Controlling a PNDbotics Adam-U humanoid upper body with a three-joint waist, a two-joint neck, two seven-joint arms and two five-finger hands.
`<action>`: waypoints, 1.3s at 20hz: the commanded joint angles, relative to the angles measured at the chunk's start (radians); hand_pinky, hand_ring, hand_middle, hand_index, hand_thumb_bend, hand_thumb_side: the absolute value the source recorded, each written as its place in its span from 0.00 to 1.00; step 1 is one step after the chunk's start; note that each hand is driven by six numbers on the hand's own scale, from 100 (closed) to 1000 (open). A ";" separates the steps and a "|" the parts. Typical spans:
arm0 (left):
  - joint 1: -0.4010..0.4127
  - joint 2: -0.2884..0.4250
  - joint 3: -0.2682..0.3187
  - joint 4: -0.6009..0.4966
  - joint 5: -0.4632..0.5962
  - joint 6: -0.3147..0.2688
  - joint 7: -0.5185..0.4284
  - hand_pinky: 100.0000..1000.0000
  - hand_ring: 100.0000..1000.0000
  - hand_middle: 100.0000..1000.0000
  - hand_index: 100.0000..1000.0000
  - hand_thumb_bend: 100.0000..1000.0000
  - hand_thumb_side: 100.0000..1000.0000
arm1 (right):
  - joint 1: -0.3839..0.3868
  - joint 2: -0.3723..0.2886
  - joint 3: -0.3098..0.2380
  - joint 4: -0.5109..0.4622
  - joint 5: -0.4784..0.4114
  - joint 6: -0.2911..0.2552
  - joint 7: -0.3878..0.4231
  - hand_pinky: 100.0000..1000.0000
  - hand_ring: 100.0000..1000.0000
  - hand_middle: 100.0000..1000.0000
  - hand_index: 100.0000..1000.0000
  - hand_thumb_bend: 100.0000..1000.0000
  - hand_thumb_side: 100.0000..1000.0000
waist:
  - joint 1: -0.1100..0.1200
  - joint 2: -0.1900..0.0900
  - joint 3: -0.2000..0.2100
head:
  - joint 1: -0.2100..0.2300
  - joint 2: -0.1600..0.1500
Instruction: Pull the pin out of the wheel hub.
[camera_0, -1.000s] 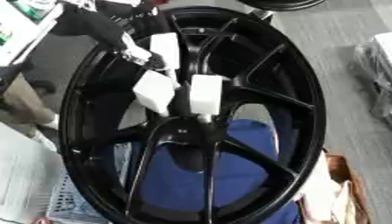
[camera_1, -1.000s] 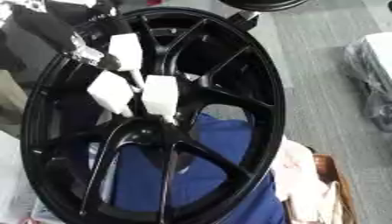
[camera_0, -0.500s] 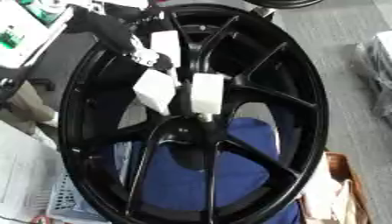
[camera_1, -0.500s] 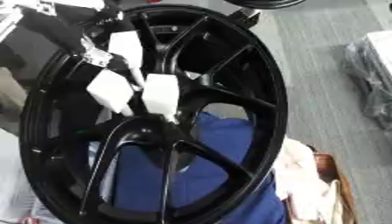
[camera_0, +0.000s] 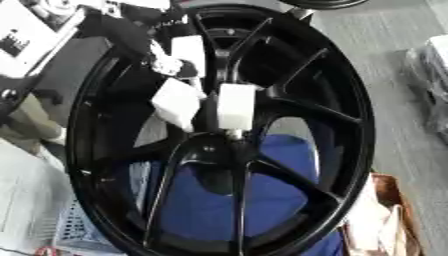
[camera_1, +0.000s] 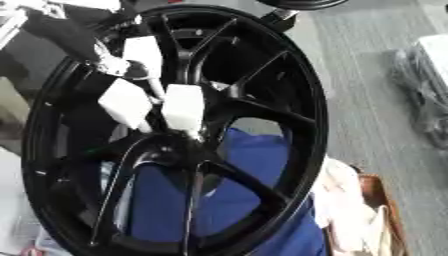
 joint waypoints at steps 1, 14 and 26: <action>-0.024 0.010 0.006 -0.007 -0.001 -0.006 0.002 0.78 0.65 0.51 0.70 0.31 0.36 | -0.006 -0.012 -0.013 -0.005 -0.004 -0.003 -0.005 0.71 0.68 0.68 0.77 0.00 0.39 | -0.005 -0.019 -0.003 | 0.000 -0.008; -0.023 0.002 0.003 0.009 -0.009 -0.012 0.029 0.72 0.52 0.38 0.57 0.10 0.18 | -0.006 -0.007 -0.015 -0.005 -0.006 -0.004 -0.009 0.71 0.68 0.68 0.77 0.00 0.40 | -0.006 -0.020 -0.008 | -0.002 -0.009; -0.034 0.025 0.029 -0.027 0.015 0.012 0.086 0.68 0.47 0.28 0.47 0.00 0.21 | -0.002 -0.007 -0.014 -0.002 -0.006 -0.005 -0.007 0.71 0.68 0.68 0.77 0.00 0.40 | -0.008 -0.037 -0.002 | -0.001 0.000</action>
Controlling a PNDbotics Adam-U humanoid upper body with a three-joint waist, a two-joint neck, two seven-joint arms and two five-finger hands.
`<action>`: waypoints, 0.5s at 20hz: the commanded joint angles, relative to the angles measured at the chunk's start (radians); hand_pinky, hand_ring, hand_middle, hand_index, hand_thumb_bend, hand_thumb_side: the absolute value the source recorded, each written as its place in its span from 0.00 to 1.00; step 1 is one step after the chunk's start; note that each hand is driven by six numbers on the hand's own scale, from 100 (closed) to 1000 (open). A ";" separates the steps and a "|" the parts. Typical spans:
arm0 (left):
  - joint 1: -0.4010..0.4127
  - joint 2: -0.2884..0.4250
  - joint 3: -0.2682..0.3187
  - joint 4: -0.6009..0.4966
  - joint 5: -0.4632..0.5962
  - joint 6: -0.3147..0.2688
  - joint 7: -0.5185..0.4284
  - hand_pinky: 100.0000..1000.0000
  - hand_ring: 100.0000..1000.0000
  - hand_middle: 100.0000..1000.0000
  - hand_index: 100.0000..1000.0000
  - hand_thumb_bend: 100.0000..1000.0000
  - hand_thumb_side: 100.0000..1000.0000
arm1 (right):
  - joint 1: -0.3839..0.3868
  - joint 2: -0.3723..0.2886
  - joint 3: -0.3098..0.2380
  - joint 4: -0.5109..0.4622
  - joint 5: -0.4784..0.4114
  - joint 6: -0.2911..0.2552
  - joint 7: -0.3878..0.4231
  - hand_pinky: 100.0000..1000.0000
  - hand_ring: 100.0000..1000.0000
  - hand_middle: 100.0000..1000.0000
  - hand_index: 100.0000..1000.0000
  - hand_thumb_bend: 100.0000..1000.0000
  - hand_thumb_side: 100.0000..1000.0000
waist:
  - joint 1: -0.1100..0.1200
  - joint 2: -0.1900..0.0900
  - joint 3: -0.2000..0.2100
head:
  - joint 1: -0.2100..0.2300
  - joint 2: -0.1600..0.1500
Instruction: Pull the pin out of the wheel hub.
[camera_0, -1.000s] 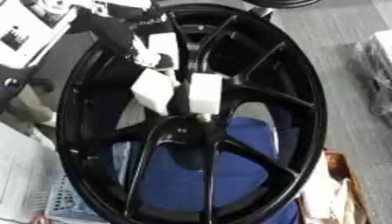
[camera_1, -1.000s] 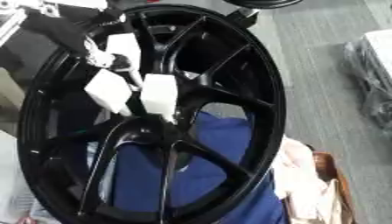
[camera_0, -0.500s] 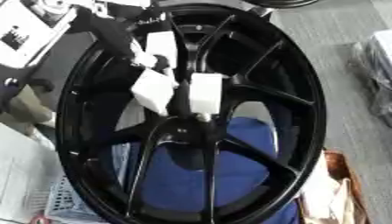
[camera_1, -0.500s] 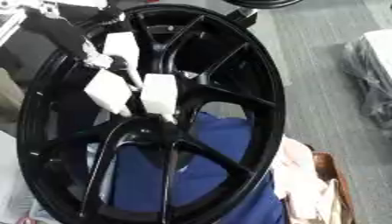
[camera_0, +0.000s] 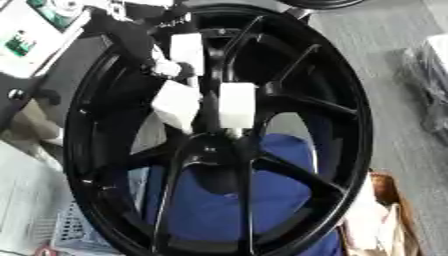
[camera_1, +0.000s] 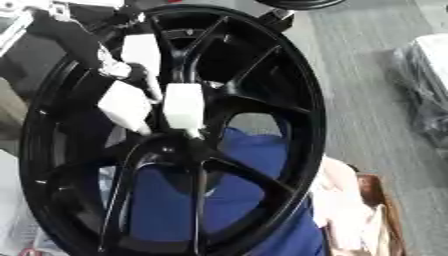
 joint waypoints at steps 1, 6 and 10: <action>-0.025 0.042 0.028 -0.031 0.013 0.009 0.021 0.68 0.47 0.28 0.47 0.00 0.21 | -0.008 -0.016 -0.014 -0.007 -0.001 -0.001 -0.001 0.71 0.68 0.68 0.77 0.00 0.40 | -0.008 -0.038 0.003 | -0.001 0.001; -0.023 0.072 0.054 -0.060 0.027 0.018 0.035 0.68 0.47 0.27 0.45 0.00 0.20 | -0.004 -0.016 -0.015 -0.006 -0.001 -0.002 0.002 0.72 0.69 0.69 0.77 0.00 0.40 | -0.009 -0.049 0.011 | -0.001 0.010; -0.016 0.098 0.077 -0.086 0.040 0.027 0.048 0.68 0.47 0.27 0.45 0.00 0.19 | -0.003 -0.012 -0.010 -0.003 -0.002 -0.002 0.013 0.72 0.71 0.71 0.78 0.00 0.39 | -0.010 -0.057 0.020 | -0.002 0.019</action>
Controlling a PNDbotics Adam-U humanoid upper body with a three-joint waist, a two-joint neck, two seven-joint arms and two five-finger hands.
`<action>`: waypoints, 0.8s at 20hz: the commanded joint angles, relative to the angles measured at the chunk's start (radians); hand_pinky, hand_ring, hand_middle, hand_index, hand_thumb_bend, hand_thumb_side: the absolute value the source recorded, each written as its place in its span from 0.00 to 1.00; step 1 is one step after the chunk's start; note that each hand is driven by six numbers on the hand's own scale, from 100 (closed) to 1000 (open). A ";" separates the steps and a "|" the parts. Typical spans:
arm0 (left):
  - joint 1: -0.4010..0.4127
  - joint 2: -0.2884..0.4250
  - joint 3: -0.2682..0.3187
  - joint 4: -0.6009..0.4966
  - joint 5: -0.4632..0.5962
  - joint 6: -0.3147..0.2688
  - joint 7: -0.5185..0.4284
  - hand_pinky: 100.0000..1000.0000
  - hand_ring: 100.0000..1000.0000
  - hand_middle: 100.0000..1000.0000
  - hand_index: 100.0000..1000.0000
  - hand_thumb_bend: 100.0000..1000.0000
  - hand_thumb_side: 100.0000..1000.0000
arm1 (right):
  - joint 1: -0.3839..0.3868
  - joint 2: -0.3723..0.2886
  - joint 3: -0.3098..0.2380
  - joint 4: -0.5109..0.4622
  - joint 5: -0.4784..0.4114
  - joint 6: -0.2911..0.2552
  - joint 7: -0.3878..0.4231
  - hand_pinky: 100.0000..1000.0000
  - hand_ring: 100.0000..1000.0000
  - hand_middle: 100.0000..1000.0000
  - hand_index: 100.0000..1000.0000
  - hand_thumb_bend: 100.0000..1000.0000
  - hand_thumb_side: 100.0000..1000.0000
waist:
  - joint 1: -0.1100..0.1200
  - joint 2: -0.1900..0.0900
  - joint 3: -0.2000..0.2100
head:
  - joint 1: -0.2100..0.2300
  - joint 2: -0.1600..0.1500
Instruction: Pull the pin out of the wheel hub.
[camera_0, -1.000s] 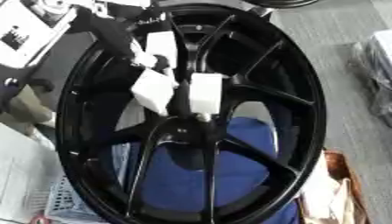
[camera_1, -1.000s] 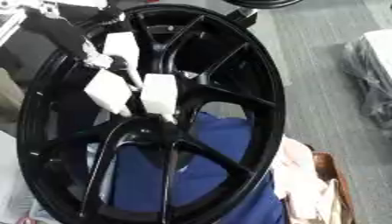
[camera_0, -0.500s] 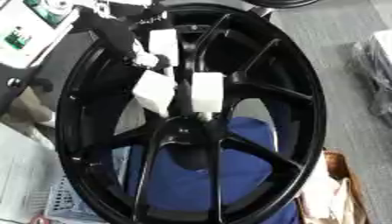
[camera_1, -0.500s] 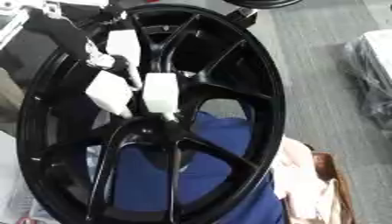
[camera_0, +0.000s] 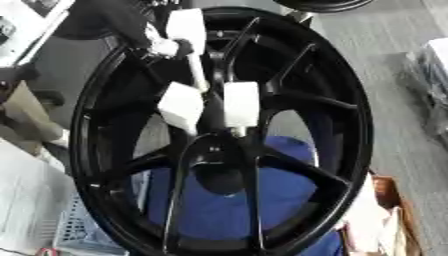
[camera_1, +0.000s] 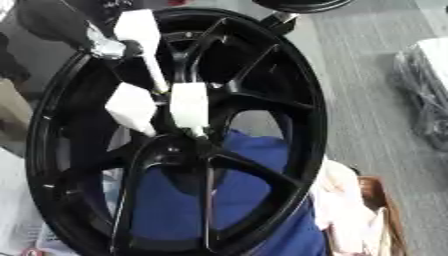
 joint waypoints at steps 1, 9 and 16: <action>-0.015 0.051 0.038 -0.033 0.020 0.008 0.016 0.68 0.46 0.26 0.45 0.00 0.19 | -0.007 -0.013 -0.009 -0.004 -0.002 -0.002 0.009 0.73 0.72 0.72 0.78 0.00 0.39 | -0.007 -0.036 0.004 | -0.002 0.009; 0.024 0.143 0.127 -0.087 0.075 0.025 0.078 0.68 0.46 0.26 0.45 0.00 0.19 | -0.006 -0.017 -0.008 -0.004 -0.001 -0.003 0.014 0.72 0.71 0.71 0.78 0.00 0.39 | -0.009 -0.051 0.029 | -0.013 0.021; 0.176 0.292 0.265 -0.117 0.135 0.038 0.195 0.68 0.46 0.26 0.45 0.00 0.19 | 0.007 -0.028 -0.021 -0.008 0.006 -0.005 0.002 0.72 0.71 0.71 0.78 0.00 0.39 | -0.011 -0.050 0.046 | -0.031 0.020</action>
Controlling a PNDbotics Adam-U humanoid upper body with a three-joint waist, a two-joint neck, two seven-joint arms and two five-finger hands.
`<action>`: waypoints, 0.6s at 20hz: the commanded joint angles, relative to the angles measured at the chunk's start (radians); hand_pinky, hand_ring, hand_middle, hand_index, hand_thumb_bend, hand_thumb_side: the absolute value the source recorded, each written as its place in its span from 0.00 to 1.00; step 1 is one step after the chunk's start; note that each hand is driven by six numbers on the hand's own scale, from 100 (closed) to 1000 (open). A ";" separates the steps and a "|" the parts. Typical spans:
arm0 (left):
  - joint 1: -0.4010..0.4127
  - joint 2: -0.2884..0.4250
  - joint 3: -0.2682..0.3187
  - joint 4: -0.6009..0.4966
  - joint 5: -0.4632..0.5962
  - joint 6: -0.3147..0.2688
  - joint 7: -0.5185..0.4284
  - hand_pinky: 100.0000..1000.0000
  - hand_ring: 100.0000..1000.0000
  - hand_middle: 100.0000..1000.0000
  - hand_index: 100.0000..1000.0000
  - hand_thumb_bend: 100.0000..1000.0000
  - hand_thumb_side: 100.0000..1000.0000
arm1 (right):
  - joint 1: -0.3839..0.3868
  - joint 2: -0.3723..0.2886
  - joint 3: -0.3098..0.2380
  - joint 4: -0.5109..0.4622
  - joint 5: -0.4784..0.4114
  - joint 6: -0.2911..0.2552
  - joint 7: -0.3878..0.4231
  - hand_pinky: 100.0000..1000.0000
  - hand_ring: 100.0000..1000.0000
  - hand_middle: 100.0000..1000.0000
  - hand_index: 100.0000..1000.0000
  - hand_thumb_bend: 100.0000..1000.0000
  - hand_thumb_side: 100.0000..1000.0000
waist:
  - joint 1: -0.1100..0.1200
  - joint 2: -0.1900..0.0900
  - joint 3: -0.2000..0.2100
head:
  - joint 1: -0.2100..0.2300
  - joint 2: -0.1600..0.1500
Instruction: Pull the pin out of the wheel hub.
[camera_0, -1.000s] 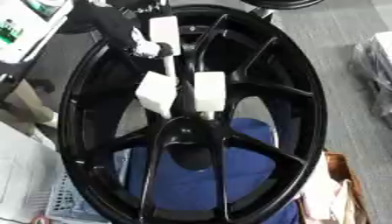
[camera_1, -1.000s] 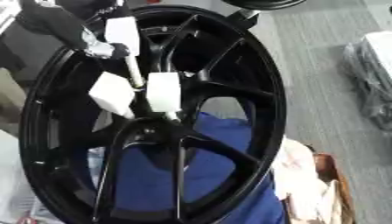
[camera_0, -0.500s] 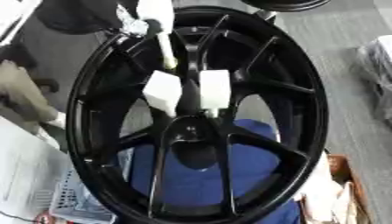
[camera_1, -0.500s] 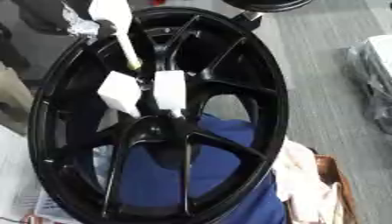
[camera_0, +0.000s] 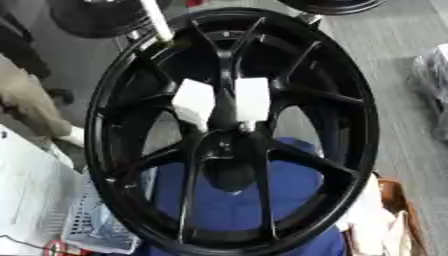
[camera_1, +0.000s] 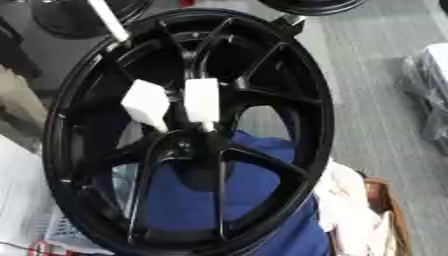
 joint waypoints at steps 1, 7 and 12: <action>0.050 0.104 0.085 -0.015 0.035 0.004 0.064 0.68 0.46 0.26 0.45 0.00 0.20 | -0.002 -0.035 -0.021 -0.013 0.007 -0.003 -0.010 0.72 0.71 0.71 0.78 0.00 0.39 | -0.007 -0.028 0.004 | -0.010 0.002; 0.227 0.186 0.188 -0.001 0.079 0.010 0.181 0.68 0.45 0.26 0.45 0.00 0.21 | 0.004 -0.035 -0.033 -0.019 0.009 -0.006 -0.024 0.72 0.71 0.71 0.78 0.00 0.39 | -0.015 -0.021 0.011 | -0.022 -0.005; 0.301 0.196 0.232 0.061 0.096 0.011 0.246 0.68 0.45 0.26 0.45 0.00 0.21 | 0.002 -0.032 -0.036 -0.022 0.009 -0.006 -0.028 0.72 0.71 0.71 0.78 0.00 0.39 | -0.024 -0.017 0.010 | -0.017 -0.011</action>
